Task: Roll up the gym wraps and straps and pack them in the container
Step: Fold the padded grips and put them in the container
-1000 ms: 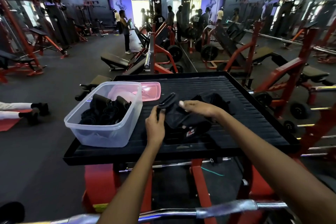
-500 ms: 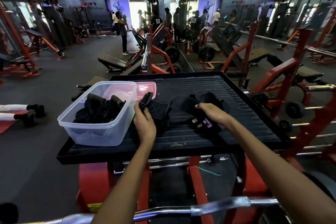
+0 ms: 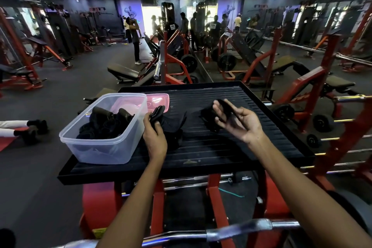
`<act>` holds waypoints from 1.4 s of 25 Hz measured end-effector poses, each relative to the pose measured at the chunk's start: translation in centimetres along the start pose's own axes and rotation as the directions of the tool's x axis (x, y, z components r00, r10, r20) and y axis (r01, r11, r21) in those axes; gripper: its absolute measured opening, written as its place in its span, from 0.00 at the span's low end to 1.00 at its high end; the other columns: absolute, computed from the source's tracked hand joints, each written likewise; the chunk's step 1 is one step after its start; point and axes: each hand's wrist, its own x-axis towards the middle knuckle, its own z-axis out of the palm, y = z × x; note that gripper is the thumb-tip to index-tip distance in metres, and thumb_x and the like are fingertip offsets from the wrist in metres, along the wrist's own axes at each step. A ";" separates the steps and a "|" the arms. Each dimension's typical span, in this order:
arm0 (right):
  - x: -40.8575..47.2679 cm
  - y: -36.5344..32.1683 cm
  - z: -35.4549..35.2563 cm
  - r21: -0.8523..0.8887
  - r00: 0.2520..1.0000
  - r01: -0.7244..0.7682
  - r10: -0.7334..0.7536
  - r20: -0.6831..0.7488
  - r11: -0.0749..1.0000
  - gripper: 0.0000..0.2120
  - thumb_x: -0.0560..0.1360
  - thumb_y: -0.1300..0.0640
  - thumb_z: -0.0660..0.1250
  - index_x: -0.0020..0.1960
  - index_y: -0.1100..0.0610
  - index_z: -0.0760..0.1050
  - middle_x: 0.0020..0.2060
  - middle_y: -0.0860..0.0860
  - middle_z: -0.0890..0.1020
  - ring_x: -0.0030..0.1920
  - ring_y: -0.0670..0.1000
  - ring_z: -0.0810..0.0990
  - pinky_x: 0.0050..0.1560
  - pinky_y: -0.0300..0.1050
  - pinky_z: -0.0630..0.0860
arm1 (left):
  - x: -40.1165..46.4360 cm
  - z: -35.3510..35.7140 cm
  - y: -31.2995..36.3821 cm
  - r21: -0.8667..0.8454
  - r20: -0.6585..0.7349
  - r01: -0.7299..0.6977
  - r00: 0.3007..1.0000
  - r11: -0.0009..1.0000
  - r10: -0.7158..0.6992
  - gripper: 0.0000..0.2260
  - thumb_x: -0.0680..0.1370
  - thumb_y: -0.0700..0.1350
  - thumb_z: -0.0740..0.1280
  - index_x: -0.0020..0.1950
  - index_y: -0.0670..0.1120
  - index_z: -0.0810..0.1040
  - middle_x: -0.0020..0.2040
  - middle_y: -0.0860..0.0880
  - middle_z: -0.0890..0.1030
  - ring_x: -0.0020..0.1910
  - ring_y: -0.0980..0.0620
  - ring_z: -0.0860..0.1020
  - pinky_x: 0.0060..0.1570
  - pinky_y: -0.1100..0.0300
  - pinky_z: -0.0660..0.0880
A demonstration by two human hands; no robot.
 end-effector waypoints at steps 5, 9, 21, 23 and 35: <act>1.3 2.5 1.5 -0.358 1.000 0.011 -0.018 -0.015 0.934 0.31 0.70 0.72 0.47 0.71 0.55 0.65 0.65 0.51 0.75 0.65 0.49 0.74 0.52 0.51 0.75 | 0.2 -0.1 -0.5 -0.049 0.068 0.010 0.998 0.999 -0.007 0.18 0.81 0.37 0.56 0.71 0.43 0.65 0.66 0.45 0.73 0.65 0.48 0.71 0.62 0.66 0.63; 2.4 3.6 3.8 -0.773 0.932 0.016 -0.289 -0.218 0.635 0.08 0.80 0.57 0.59 0.54 0.54 0.77 0.42 0.49 0.79 0.38 0.46 0.76 0.38 0.40 0.70 | -0.3 -0.5 0.5 -0.118 0.107 0.031 0.994 0.992 -0.018 0.15 0.81 0.44 0.59 0.67 0.42 0.67 0.58 0.51 0.73 0.58 0.53 0.71 0.55 0.68 0.63; 3.9 5.8 7.5 -0.875 0.995 -0.022 -0.078 -0.069 0.484 0.15 0.79 0.65 0.59 0.65 0.62 0.69 0.44 0.60 0.81 0.28 0.50 0.80 0.32 0.40 0.79 | 0.0 -0.6 -0.6 -0.269 0.089 0.029 0.996 0.963 -0.005 0.21 0.69 0.55 0.60 0.56 0.44 0.77 0.52 0.51 0.80 0.53 0.55 0.77 0.57 0.63 0.71; 3.7 6.3 7.7 -0.876 0.997 -0.062 -0.011 -0.077 0.479 0.12 0.80 0.63 0.58 0.63 0.63 0.71 0.38 0.59 0.80 0.24 0.48 0.78 0.29 0.38 0.77 | 0.0 -0.5 -0.5 -0.272 0.089 0.014 0.996 0.962 0.010 0.17 0.71 0.55 0.59 0.52 0.47 0.77 0.49 0.54 0.80 0.49 0.60 0.76 0.54 0.66 0.70; 3.6 5.9 7.9 -0.727 0.944 -0.330 0.190 -0.271 0.602 0.08 0.73 0.64 0.60 0.50 0.61 0.74 0.26 0.54 0.80 0.24 0.48 0.78 0.26 0.35 0.74 | 0.2 -0.3 -0.6 -0.267 0.026 0.095 0.995 0.959 -0.091 0.11 0.78 0.48 0.57 0.47 0.47 0.79 0.46 0.50 0.81 0.46 0.55 0.76 0.49 0.65 0.71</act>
